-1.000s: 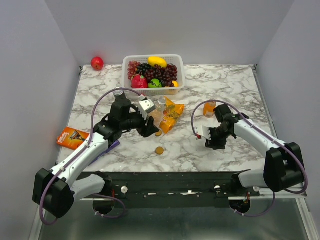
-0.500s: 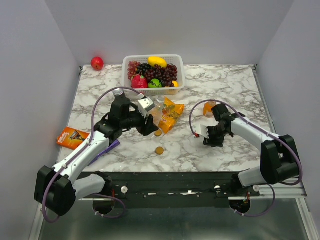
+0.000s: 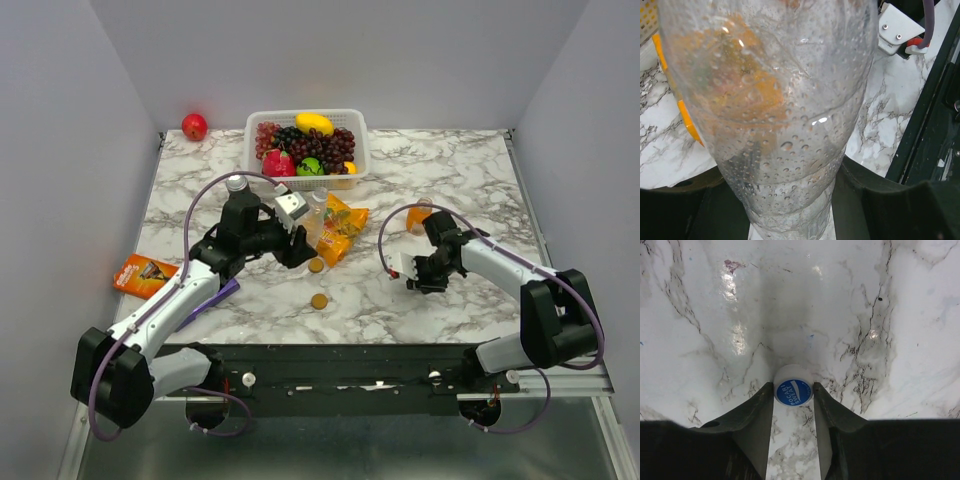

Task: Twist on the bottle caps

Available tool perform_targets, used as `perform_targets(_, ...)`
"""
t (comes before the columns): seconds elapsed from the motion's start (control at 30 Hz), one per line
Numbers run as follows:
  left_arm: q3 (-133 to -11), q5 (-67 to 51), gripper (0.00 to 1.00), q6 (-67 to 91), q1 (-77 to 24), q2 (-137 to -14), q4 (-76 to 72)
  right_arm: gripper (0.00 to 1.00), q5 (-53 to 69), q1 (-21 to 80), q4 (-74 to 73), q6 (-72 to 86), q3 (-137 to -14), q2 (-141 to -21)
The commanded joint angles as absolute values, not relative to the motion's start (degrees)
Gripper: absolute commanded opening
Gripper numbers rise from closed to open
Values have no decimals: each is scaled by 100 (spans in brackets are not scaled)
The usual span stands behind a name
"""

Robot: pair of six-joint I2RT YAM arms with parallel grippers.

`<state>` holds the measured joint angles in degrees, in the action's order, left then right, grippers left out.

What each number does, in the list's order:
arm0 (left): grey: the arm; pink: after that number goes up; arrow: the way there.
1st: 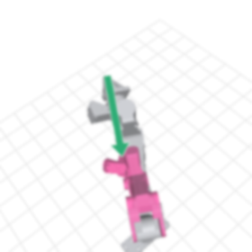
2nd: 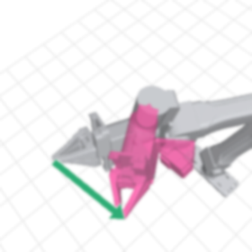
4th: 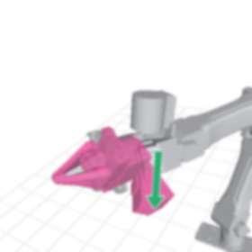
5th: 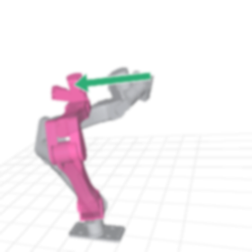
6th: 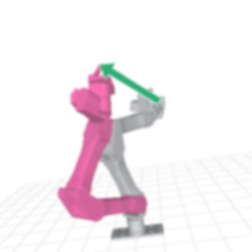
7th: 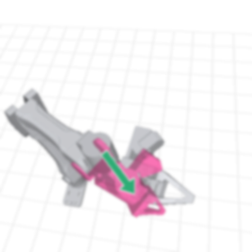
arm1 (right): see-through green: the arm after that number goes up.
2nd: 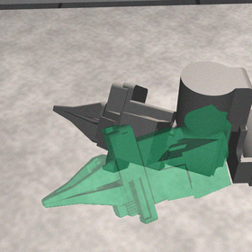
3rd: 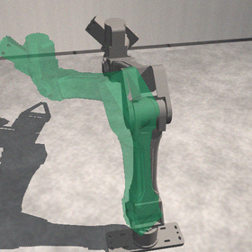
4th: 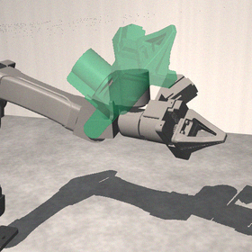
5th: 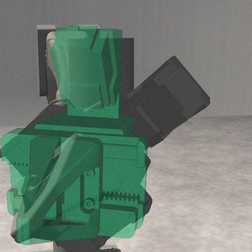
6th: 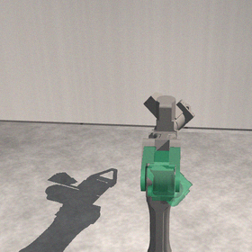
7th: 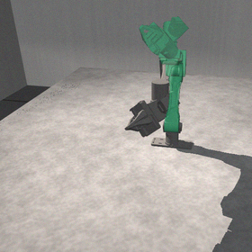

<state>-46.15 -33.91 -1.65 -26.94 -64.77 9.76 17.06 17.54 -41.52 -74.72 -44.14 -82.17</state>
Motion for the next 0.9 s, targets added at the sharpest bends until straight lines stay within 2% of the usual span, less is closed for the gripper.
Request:
perform_targets(0.0, -4526, -3480, 11, -79, -2663, -6548, 659, 36, 1933, 1758, -4060, -7348, -4403, -8051)
perform_targets(0.07, -4474, -3515, 11, -114, -2663, -6609, 589, 29, 2178, 1775, -4340, -7295, -4578, -7981)
perform_targets(0.23, -4281, -3718, 9, -631, -2987, -6548, 370, 25, 3048, 1793, -5831, -6839, -5666, -7446)
perform_targets(0.37, -3738, -3674, 5, -1212, -3488, -6259, -243, 25, 3847, 2030, -6933, -5988, -7736, -7339)
perform_targets(0.5, -3270, -3621, 0, -1563, -3901, -6231, -1176, 25, 3929, 2425, -7872, -5608, -9459, -7602)
perform_targets(0.6, -3234, -3700, 0, -1723, -4113, -6581, -1599, 25, 3964, 2794, -8348, -5590, -10402, -7944)
perform_targets(0.73, -2998, -3516, 0, -1687, -4227, -6890, -2825, 25, 3771, 3460, -8736, -5528, -10635, -8086)
perform_targets(0.87, -2997, -3603, 0, -1811, -4333, -7198, -3138, 25, 3184, 4156, -8736, -5624, -10503, -8112)
